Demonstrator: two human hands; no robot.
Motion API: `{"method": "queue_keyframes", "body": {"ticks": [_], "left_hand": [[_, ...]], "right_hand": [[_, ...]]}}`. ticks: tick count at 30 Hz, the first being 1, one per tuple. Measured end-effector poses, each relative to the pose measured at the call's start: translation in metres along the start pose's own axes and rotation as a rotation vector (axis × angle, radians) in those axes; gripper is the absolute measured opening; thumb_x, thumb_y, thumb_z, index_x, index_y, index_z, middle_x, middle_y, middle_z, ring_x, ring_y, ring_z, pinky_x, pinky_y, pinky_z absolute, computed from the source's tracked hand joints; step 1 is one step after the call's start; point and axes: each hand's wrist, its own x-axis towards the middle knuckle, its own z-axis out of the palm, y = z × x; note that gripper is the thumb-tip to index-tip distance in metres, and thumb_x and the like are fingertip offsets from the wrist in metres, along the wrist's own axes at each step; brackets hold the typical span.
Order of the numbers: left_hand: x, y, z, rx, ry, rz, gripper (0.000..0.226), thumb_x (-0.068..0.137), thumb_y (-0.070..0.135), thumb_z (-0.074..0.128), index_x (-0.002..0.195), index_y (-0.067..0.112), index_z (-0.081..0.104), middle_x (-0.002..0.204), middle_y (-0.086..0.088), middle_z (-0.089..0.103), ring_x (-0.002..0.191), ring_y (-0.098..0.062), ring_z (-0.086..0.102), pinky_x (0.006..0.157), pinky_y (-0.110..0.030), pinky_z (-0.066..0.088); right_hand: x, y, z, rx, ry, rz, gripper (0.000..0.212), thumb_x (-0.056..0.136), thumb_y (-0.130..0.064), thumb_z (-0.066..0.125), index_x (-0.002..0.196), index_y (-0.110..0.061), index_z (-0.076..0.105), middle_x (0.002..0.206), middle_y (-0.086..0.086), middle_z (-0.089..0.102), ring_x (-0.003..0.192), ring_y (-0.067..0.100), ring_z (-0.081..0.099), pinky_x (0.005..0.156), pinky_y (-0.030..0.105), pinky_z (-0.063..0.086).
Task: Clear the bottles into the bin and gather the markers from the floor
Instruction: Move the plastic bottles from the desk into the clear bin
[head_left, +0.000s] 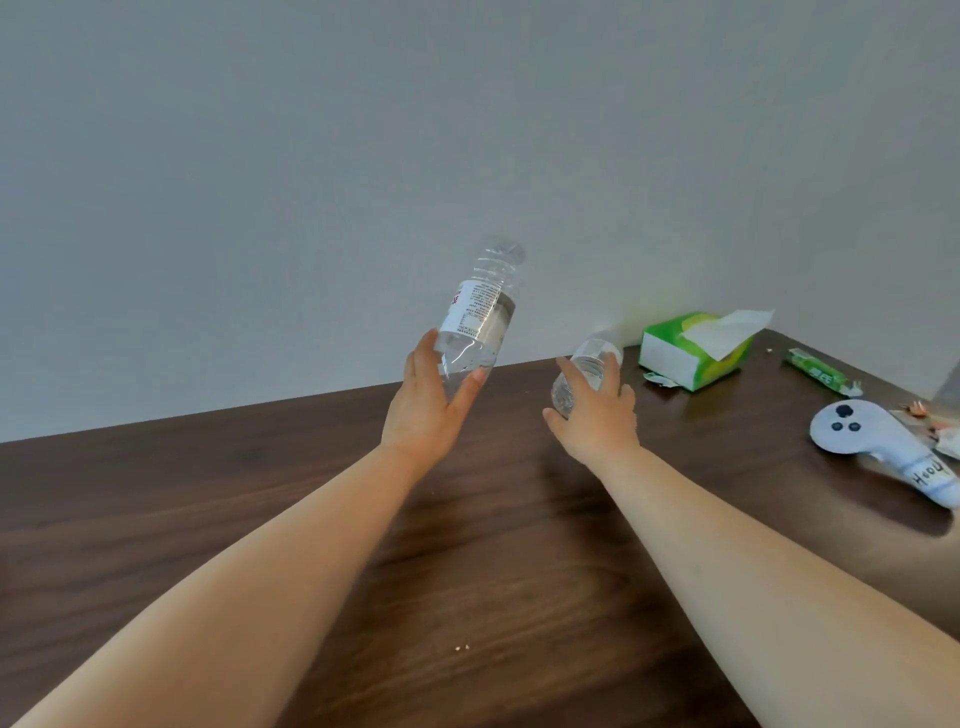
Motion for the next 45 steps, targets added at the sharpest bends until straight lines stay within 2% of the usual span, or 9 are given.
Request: {"method": "queue_keyframes", "body": {"ticks": [5, 10, 14, 19, 24, 29, 38, 43, 45], "left_hand": [[0.005, -0.008, -0.002, 0.019, 0.000, -0.023, 0.076, 0.091, 0.048, 0.047, 0.149, 0.016, 0.010, 0.151, -0.004, 0.030, 0.133, -0.024, 0.041, 0.102, -0.038, 0.039], [-0.003, -0.012, -0.019, 0.000, 0.013, -0.030, 0.075, 0.091, 0.047, 0.048, 0.149, 0.016, 0.011, 0.150, -0.003, 0.030, 0.134, -0.022, 0.039, 0.101, -0.036, 0.039], [-0.021, -0.012, -0.046, -0.020, 0.059, -0.026, 0.074, 0.091, 0.046, 0.049, 0.148, 0.016, 0.013, 0.149, -0.002, 0.032, 0.130, -0.021, 0.045, 0.103, -0.037, 0.039], [-0.061, -0.009, -0.116, -0.014, 0.193, -0.014, 0.073, 0.091, 0.043, 0.051, 0.148, 0.017, 0.013, 0.146, 0.000, 0.035, 0.068, -0.004, 0.055, 0.090, -0.038, 0.048], [-0.118, -0.023, -0.206, 0.055, 0.378, -0.001, 0.071, 0.091, 0.039, 0.053, 0.147, 0.017, 0.015, 0.140, -0.001, 0.042, 0.059, -0.003, 0.051, 0.072, -0.030, 0.044], [-0.202, -0.050, -0.301, 0.153, 0.574, -0.055, 0.072, 0.089, 0.043, 0.053, 0.146, 0.018, 0.017, 0.137, -0.004, 0.045, 0.064, -0.008, 0.053, 0.075, -0.029, 0.043], [-0.373, -0.118, -0.448, 0.327, 0.835, -0.326, 0.068, 0.089, 0.038, 0.056, 0.145, 0.018, 0.022, 0.137, -0.003, 0.048, 0.058, -0.009, 0.053, 0.074, -0.036, 0.051], [-0.448, -0.147, -0.488, 0.362, 0.897, -0.491, 0.069, 0.088, 0.039, 0.058, 0.144, 0.018, 0.024, 0.134, -0.004, 0.051, 0.077, -0.025, 0.063, 0.085, -0.045, 0.053], [-0.473, -0.160, -0.498, 0.354, 0.900, -0.542, 0.068, 0.087, 0.038, 0.058, 0.144, 0.018, 0.026, 0.134, -0.004, 0.051, 0.071, -0.017, 0.060, 0.085, -0.044, 0.053]], "right_hand": [[0.014, 0.001, 0.004, 0.006, -0.101, 0.060, 0.055, 0.089, -0.042, 0.057, 0.138, -0.038, 0.033, 0.157, 0.006, -0.018, 0.133, 0.045, 0.026, 0.105, 0.048, 0.037], [-0.005, -0.006, 0.005, 0.146, 0.149, 0.078, 0.025, 0.087, -0.015, 0.057, 0.108, -0.027, 0.052, 0.154, 0.004, 0.006, 0.115, 0.042, 0.038, 0.079, 0.037, 0.041], [-0.035, -0.037, -0.003, 0.253, 0.272, -0.083, 0.022, 0.083, -0.005, 0.054, 0.095, -0.023, 0.057, 0.151, 0.003, 0.016, 0.119, 0.039, 0.036, 0.080, 0.028, 0.035], [-0.080, -0.112, -0.017, 0.402, 0.290, -0.386, 0.046, 0.083, -0.011, 0.059, 0.125, -0.028, 0.052, 0.149, 0.006, 0.019, 0.125, 0.034, 0.038, 0.094, 0.031, 0.040], [-0.144, -0.191, -0.011, 0.691, 0.251, -0.562, 0.065, 0.082, -0.013, 0.061, 0.139, -0.015, 0.031, 0.142, 0.008, 0.028, 0.121, 0.026, 0.046, 0.091, 0.040, 0.051], [-0.224, -0.275, 0.011, 0.864, 0.040, -0.654, 0.060, 0.087, -0.020, 0.060, 0.138, -0.013, 0.029, 0.142, 0.005, 0.035, 0.110, 0.013, 0.047, 0.082, 0.024, 0.042], [-0.385, -0.411, 0.082, 0.741, -0.414, -0.927, 0.049, 0.089, -0.036, 0.056, 0.130, -0.014, 0.038, 0.129, 0.007, 0.053, 0.114, 0.023, 0.054, 0.088, 0.032, 0.046], [-0.452, -0.460, 0.122, 0.588, -0.569, -1.016, 0.053, 0.089, -0.049, 0.051, 0.129, -0.018, 0.039, 0.128, 0.006, 0.054, 0.114, 0.025, 0.054, 0.091, 0.037, 0.049], [-0.473, -0.475, 0.137, 0.506, -0.622, -1.020, 0.055, 0.088, -0.053, 0.050, 0.130, -0.019, 0.039, 0.128, 0.007, 0.054, 0.113, 0.026, 0.054, 0.090, 0.037, 0.048]]}}
